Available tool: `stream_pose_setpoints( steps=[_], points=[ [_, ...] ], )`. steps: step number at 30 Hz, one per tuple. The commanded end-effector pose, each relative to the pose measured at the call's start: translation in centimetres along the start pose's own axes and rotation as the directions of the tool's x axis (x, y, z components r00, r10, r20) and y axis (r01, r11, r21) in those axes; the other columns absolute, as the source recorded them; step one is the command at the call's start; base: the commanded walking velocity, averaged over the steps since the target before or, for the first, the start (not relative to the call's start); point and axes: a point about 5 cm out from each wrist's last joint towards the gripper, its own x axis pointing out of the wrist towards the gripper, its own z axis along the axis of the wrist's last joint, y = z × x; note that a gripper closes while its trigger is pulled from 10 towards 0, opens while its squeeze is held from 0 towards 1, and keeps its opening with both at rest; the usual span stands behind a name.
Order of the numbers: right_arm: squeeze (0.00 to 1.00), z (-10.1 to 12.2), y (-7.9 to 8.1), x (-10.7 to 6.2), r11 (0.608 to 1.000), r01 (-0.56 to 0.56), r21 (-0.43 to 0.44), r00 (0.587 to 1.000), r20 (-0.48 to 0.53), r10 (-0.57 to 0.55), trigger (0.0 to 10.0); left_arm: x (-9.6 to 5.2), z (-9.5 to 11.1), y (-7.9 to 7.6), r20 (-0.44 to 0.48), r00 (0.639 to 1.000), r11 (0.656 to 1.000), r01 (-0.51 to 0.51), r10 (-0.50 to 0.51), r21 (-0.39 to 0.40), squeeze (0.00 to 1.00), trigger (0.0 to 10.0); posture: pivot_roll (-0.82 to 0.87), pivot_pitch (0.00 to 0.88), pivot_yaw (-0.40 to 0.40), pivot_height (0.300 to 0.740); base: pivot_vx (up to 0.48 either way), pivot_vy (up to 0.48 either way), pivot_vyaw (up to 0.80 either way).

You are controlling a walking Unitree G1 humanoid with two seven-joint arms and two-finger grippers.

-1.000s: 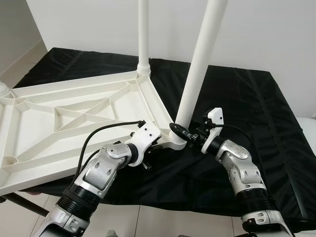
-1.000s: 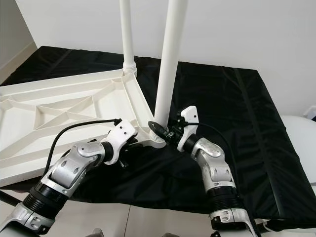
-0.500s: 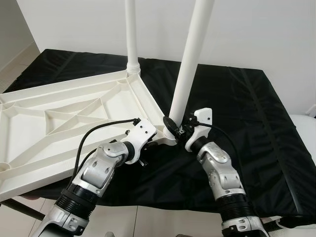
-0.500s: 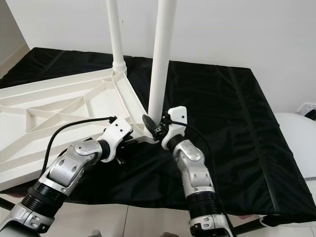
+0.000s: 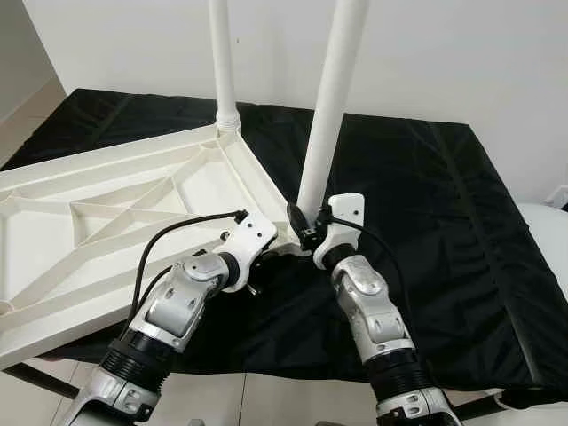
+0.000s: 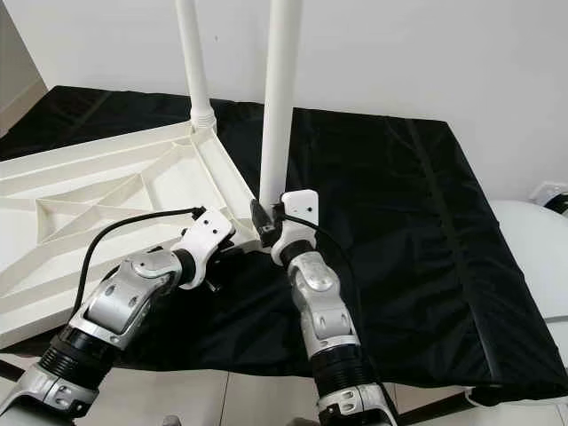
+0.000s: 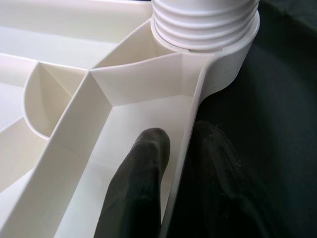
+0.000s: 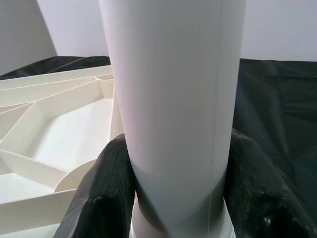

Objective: Building children table

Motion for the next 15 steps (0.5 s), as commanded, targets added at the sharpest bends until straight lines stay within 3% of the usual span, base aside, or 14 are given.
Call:
stream_pose_setpoints(
  steps=[1, 5, 10, 11, 13, 14, 15],
  points=[
    [0.00, -2.92, 0.89, -0.45, 0.991, 0.107, 0.077, 0.984, -0.152, -0.094, 0.0, 0.68, 0.70, -2.54, 0.038, 0.988, 0.989, 0.147, -0.147, 0.006, 0.00, 10.0, 0.02, 0.013, -0.025, 0.740, 0.000, 0.000, 0.00],
    [0.00, -2.76, 1.81, -0.32, 0.996, 0.063, 0.056, 0.989, -0.134, -0.055, 0.0, 0.72, 0.75, -2.44, 0.039, 0.989, 0.990, 0.140, -0.140, 0.007, 0.00, 10.0, 0.02, 0.008, -0.029, 0.740, 0.000, 0.000, 0.00],
    [0.00, -2.75, 1.70, -0.29, 0.994, 0.083, 0.067, 0.988, -0.137, -0.073, 0.0, 0.69, 0.78, -2.39, 0.041, 0.990, 0.991, 0.134, -0.135, 0.005, 0.00, 10.0, 0.02, 0.002, -0.032, 0.740, 0.000, 0.000, 0.00],
    [0.00, -2.76, 1.55, -0.27, 0.994, 0.087, 0.064, 0.987, -0.139, -0.077, 10.0, 0.70, 0.75, -2.38, 0.041, 0.990, 0.991, 0.133, -0.133, 0.004, 0.00, 10.0, 0.02, 0.000, -0.033, 0.740, 0.000, 0.000, 0.00],
    [0.00, -2.76, 1.40, -0.23, 0.995, 0.088, 0.054, 0.988, -0.135, -0.080, 10.0, 0.71, 0.73, -2.39, 0.040, 0.990, 0.991, 0.133, -0.133, 0.005, 0.00, 10.0, 0.02, 0.000, -0.032, 0.740, 0.000, 0.000, 0.00],
    [1.00, -2.75, 1.27, -0.22, 0.995, 0.086, 0.051, 0.988, -0.134, -0.078, 10.0, 0.72, 0.73, -2.39, 0.041, 0.990, 0.991, 0.133, -0.133, 0.005, 0.00, 10.0, 0.02, 0.000, -0.032, 0.740, 0.000, 0.000, 0.00],
    [1.00, -2.73, 1.20, -0.22, 0.995, 0.084, 0.051, 0.988, -0.134, -0.077, 10.0, 0.73, 0.74, -2.39, 0.041, 0.990, 0.991, 0.134, -0.134, 0.005, 0.00, 10.0, 0.02, 0.000, -0.032, 0.740, 0.000, 0.000, 0.00]
  ],
)
